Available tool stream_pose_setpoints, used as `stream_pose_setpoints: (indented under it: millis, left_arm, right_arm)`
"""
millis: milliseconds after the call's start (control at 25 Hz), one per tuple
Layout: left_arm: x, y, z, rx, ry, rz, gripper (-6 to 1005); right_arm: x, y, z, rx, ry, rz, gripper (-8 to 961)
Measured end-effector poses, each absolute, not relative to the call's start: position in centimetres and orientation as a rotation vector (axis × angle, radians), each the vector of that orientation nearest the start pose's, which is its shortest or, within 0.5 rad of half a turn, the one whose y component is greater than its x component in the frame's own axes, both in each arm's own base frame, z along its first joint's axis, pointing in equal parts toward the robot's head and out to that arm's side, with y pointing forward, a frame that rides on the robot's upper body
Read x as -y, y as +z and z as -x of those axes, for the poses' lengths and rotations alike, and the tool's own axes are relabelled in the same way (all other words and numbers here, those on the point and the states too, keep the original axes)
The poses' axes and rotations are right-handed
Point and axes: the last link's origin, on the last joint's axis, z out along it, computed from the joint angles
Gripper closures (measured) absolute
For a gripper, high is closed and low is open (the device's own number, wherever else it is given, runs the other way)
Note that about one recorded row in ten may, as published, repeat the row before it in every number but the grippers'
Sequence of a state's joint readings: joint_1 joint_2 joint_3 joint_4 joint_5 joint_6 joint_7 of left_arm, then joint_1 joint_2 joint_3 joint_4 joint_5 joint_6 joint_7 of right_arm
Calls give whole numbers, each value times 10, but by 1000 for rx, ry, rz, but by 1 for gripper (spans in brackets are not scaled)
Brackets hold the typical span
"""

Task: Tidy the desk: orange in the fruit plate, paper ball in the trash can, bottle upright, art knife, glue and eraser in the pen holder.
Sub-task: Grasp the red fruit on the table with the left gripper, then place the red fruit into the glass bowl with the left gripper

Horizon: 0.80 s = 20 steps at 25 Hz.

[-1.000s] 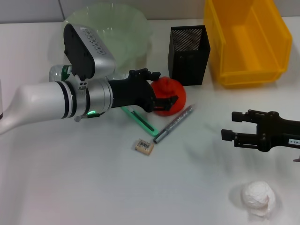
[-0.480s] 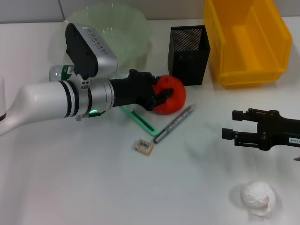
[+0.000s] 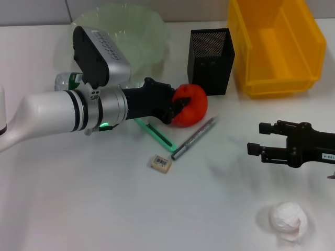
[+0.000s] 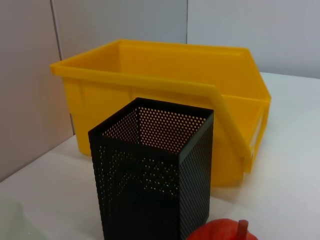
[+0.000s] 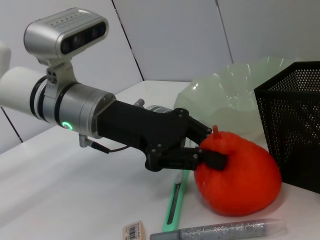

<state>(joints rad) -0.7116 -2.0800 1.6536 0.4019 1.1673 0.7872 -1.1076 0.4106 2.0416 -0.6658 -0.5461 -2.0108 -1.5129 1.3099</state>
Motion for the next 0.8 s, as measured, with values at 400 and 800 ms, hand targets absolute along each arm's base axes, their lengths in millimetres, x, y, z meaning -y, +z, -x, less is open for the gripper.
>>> stream_pose_setpoints:
  millis: [400,800]
  left_arm:
    - [-380,-109,208,357,-398,2660,882]
    - [-363,-93,197,358,-608,2724,937]
  right_arm:
    - [-292,-3,-319,-808,632,2634,182]
    - [-293,-3,-319,-802,624,2637,182]
